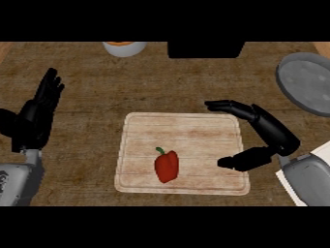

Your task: Pick the bell pepper from the cutting board and place it in the pan

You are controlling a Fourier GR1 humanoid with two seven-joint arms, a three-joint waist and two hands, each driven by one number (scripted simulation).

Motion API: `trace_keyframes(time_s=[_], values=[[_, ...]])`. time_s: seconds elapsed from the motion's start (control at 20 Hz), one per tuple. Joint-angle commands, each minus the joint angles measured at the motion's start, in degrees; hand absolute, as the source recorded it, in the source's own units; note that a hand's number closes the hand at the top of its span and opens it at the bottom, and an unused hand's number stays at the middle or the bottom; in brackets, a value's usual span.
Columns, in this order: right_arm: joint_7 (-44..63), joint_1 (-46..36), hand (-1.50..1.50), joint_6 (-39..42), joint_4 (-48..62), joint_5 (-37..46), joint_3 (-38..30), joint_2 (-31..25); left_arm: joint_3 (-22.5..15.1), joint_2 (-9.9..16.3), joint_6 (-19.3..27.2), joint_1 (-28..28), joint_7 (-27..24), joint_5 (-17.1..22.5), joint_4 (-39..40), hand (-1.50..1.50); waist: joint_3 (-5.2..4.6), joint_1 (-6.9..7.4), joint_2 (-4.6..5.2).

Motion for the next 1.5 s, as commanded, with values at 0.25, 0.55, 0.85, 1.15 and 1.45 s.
trace_keyframes(time_s=[0.25, 0.55, 0.85, 1.15, 1.45], values=[[18.3, -11.9, -1.5, 16.4, -13.1, 1.4, -0.9, -15.1, 1.2, 0.9, -2.3, 1.6, -2.4, 0.3, 1.2, 0.0, -0.23, 0.55, -0.39], [37.1, -20.6, -1.5, 19.7, -18.6, -2.2, -1.4, -7.5, -0.3, -1.2, -1.7, 1.9, 1.6, -0.3, -3.5, 0.0, -0.06, 1.14, -0.15], [43.1, -22.7, -1.5, 19.4, -19.2, 4.1, 2.3, 2.0, 0.2, -3.1, -2.3, 2.3, -1.7, -1.8, -0.5, 0.0, -0.03, 0.93, 0.06], [48.3, -21.6, -1.5, 25.5, -22.3, -2.7, 2.9, 7.0, 0.7, -3.6, -1.2, 2.1, -0.4, -3.3, -1.0, 0.0, -0.02, 0.73, -0.02], [54.5, -18.4, -1.5, 27.0, -24.6, 3.5, 6.5, 11.0, 3.2, -2.2, -3.8, 3.5, 1.1, -1.7, -3.5, 0.0, -0.01, 0.83, -0.09]])
